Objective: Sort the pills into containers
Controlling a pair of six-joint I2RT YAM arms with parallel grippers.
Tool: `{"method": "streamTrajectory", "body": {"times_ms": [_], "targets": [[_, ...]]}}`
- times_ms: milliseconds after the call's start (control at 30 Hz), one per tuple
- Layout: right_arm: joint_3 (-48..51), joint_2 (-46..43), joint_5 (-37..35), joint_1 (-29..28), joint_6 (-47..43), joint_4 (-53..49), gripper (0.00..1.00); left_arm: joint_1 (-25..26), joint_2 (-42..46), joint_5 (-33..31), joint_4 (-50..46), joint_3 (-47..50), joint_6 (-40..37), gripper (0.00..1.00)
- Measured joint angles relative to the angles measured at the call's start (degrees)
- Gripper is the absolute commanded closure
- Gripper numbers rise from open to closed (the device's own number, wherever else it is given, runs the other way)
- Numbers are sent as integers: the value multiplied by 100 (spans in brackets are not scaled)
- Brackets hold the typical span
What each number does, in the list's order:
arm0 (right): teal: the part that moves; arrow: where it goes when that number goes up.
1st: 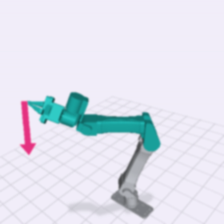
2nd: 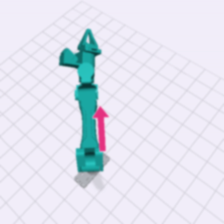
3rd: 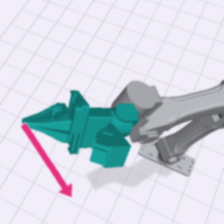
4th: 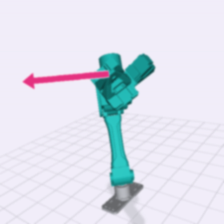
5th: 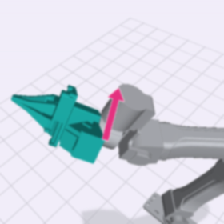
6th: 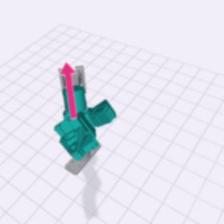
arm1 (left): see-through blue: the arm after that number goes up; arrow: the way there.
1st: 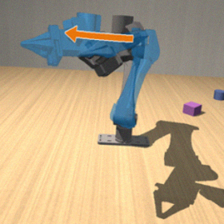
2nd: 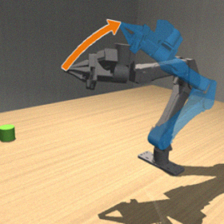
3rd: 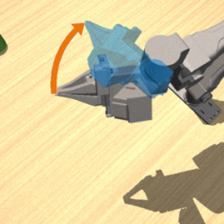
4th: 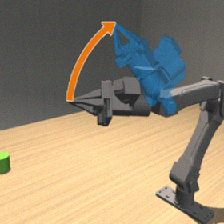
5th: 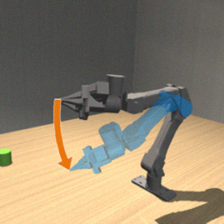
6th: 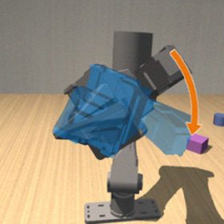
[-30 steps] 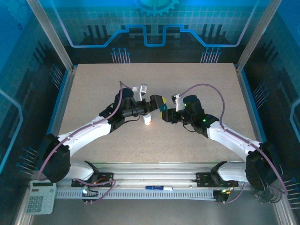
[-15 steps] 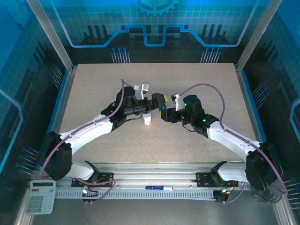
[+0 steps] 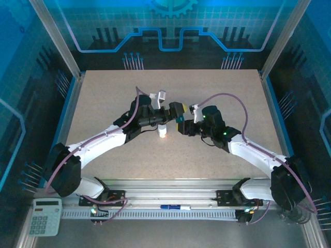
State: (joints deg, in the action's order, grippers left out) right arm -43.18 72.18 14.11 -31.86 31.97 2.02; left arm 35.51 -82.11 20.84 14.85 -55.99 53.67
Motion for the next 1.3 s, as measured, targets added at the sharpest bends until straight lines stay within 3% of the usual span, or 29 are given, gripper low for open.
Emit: {"method": "streamTrajectory", "body": {"times_ms": [600, 1300], "targets": [[238, 74, -59, -39, -2, 0, 64, 254, 85, -345, -85, -238, -177, 1], [1040, -129, -868, 4, -678, -870, 59, -315, 754, -1211, -1620, -70, -1394, 1]]}}
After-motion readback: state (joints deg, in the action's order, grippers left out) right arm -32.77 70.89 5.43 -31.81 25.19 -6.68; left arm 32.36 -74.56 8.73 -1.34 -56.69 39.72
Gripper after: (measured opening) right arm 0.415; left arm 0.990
